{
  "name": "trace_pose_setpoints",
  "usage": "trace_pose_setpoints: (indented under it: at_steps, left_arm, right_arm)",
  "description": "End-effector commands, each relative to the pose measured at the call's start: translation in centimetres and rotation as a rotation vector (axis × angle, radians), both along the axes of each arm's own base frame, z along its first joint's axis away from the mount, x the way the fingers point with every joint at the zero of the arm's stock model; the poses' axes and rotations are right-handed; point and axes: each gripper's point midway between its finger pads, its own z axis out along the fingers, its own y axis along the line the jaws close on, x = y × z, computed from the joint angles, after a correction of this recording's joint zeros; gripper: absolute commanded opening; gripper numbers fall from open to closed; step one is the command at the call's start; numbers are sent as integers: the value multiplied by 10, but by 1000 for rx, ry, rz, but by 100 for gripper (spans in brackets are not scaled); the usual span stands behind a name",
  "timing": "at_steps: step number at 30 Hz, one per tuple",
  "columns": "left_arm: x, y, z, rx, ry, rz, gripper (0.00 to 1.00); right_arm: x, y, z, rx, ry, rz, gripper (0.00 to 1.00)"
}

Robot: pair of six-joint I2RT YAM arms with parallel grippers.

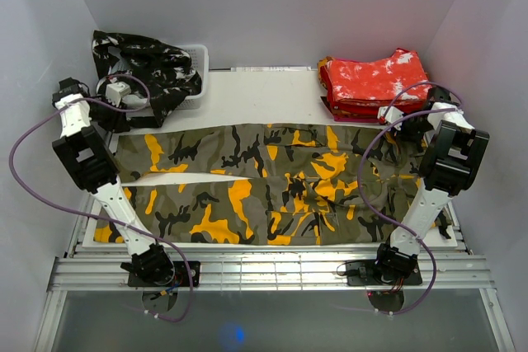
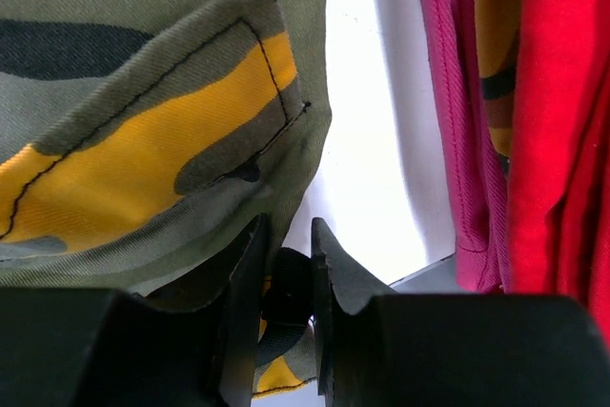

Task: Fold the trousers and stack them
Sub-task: Fold the trousers

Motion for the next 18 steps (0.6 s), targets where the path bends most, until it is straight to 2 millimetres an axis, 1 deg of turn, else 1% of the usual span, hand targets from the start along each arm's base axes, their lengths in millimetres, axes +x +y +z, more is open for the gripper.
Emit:
trace_pose_setpoints:
  at_steps: [1, 2, 5, 11, 14, 16, 17, 18]
  left_arm:
    - [20, -6, 0, 17, -109, -106, 46]
    - [21, -7, -3, 28, -110, -122, 46]
    - [20, -1, -16, 70, -98, -159, 45]
    - [1, 1, -40, 80, -25, -221, 46]
    - [-8, 3, -55, 88, 19, -228, 46]
    - [-10, 6, -63, 97, 40, -226, 44]
    - [-10, 5, -66, 97, 48, -226, 39]
    - [-10, 7, -67, 107, 51, -230, 32]
  right_arm:
    - [0, 7, 19, -3, -29, 36, 8]
    - [0, 6, 20, -8, -27, 35, 8]
    - [1, 6, 21, -11, -23, 32, 8]
    - [-2, 4, 21, -21, -9, 21, 8]
    - [-3, 3, 20, -24, -6, 18, 8]
    - [-4, 3, 19, -25, -3, 18, 8]
    - [-4, 4, 19, -26, -2, 19, 8]
    - [-4, 3, 20, -29, -3, 18, 8]
